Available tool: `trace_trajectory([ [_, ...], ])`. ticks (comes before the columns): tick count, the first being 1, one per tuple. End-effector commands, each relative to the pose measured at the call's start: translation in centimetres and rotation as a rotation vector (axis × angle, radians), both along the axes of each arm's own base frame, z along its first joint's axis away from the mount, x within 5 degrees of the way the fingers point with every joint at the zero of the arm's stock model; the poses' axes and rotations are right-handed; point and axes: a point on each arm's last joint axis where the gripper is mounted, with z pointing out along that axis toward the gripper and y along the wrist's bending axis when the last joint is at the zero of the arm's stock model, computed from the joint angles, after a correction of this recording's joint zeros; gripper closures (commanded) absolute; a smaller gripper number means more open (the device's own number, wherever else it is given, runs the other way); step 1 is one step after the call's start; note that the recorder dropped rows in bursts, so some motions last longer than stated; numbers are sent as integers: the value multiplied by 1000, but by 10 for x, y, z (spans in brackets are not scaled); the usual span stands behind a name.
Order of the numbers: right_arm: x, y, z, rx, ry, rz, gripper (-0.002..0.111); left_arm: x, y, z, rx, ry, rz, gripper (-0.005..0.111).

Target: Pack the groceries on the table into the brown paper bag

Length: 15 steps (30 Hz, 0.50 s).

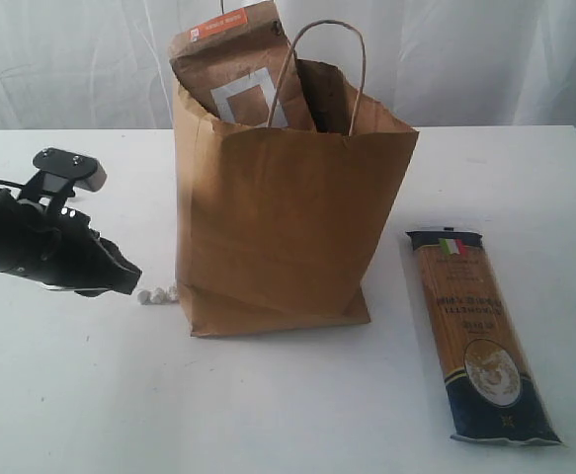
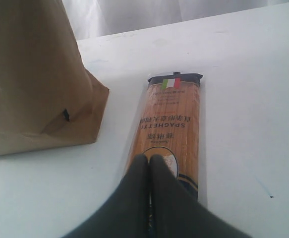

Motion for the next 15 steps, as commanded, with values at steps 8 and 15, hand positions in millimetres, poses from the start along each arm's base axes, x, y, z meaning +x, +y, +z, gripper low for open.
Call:
trace_trajectory([
  [8,0,0,1,8,-14,-5,108,17,5,-14,39,19,120,66],
  [15,0,0,1,8,-14,-5,108,19,5,-26,60,45,124,49],
])
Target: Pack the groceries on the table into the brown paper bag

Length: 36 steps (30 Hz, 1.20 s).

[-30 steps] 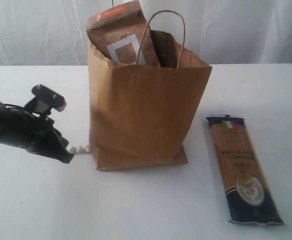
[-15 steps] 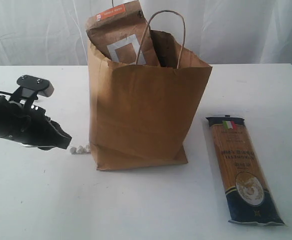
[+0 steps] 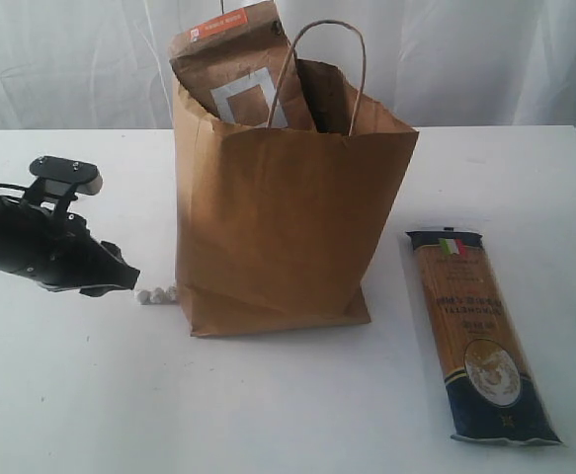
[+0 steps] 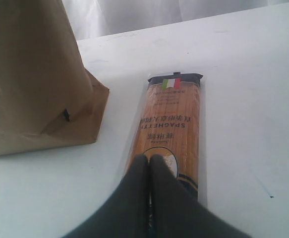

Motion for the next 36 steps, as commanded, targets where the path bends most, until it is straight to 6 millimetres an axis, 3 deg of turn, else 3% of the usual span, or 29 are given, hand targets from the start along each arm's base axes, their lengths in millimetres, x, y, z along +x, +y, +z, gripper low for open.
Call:
trace_trajectory([
  [1,0,0,1,8,-14,-5,108,2,-1,-9,-2,33,8,49],
  [8,0,0,1,8,-14,-5,108,4,-1,-17,8,50,14,49],
  [19,0,0,1,8,-14,-5,108,12,-6,-6,-29,44,-1,49],
  [27,0,0,1,8,-14,-5,108,14,-11,-25,-1,81,-12,49],
  [36,0,0,1,8,-14,-5,108,16,-11,-32,41,73,-34,50],
])
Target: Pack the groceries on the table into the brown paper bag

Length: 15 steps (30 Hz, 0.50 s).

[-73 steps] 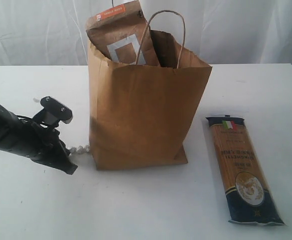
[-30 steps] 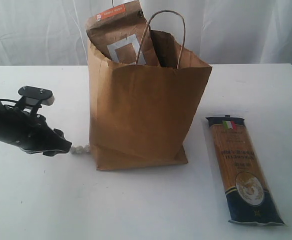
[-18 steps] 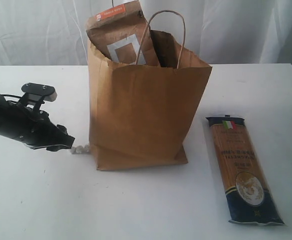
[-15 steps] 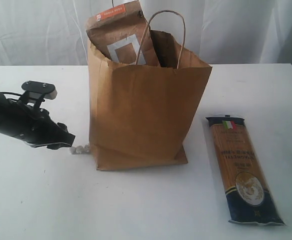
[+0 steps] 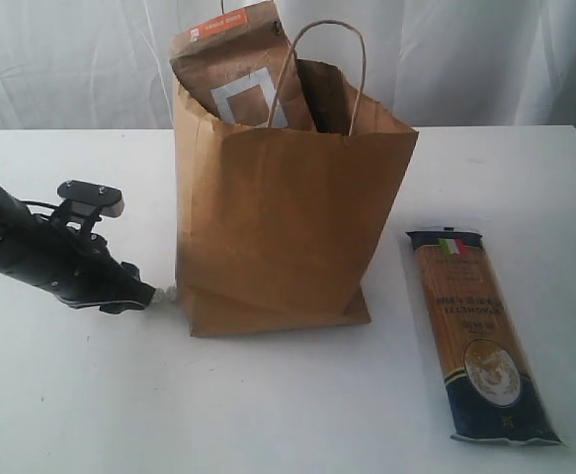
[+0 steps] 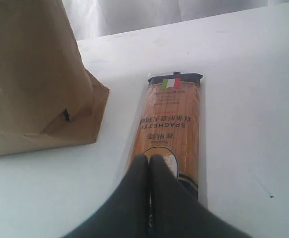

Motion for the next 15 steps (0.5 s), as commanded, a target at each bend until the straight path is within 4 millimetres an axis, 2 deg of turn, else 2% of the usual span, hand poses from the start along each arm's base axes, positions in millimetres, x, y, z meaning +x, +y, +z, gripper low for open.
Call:
trace_trajectory([
  [1,0,0,1,6,-14,-4,108,0,-1,-1,21,-5,-27,52],
  [4,0,0,1,6,-14,-4,108,2,0,-1,39,-27,-24,55],
  [15,0,0,1,6,-14,-4,108,4,2,0,51,-51,-9,55],
])
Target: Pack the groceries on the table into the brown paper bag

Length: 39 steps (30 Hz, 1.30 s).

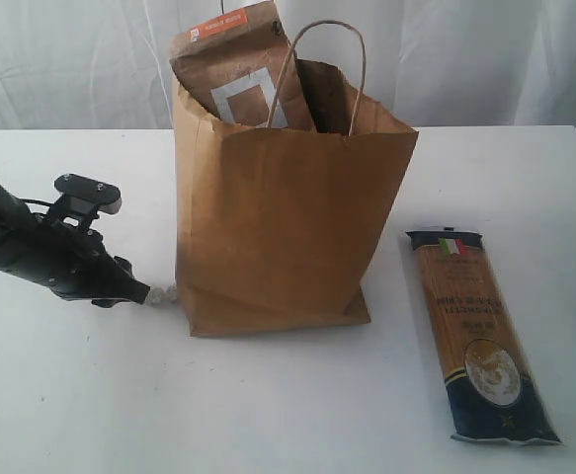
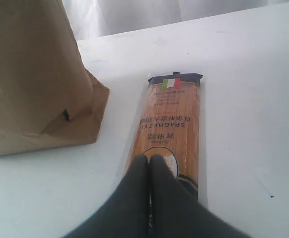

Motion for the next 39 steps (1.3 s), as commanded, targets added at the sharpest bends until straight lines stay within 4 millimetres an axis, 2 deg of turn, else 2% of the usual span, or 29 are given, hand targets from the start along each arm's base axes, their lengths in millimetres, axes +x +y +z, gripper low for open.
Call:
trace_trajectory([
  [1,0,0,1,6,-14,-4,108,-1,-2,-1,-11,17,-4,55],
  [5,0,0,1,6,-14,-4,108,-2,-3,-1,-12,22,-10,55],
  [7,0,0,1,6,-14,-4,108,-3,-3,-1,-11,30,-22,59],
  [12,0,0,1,6,-14,-4,108,-7,-4,-3,17,51,-93,85],
  [17,0,0,1,6,-14,-4,108,-6,-4,-3,19,49,-96,97],
  [24,0,0,1,-1,-16,-2,108,-7,-4,1,21,39,-111,98],
  [33,0,0,1,-1,-16,-2,108,-16,-4,41,3,-50,-150,98],
  [36,0,0,1,-1,-16,-2,108,-16,-3,45,15,-65,-163,97],
  [38,0,0,1,-1,-16,-2,108,-17,-2,44,30,-67,-178,88],
  [39,0,0,1,-1,-16,-2,108,-16,-2,42,35,-61,-181,79],
])
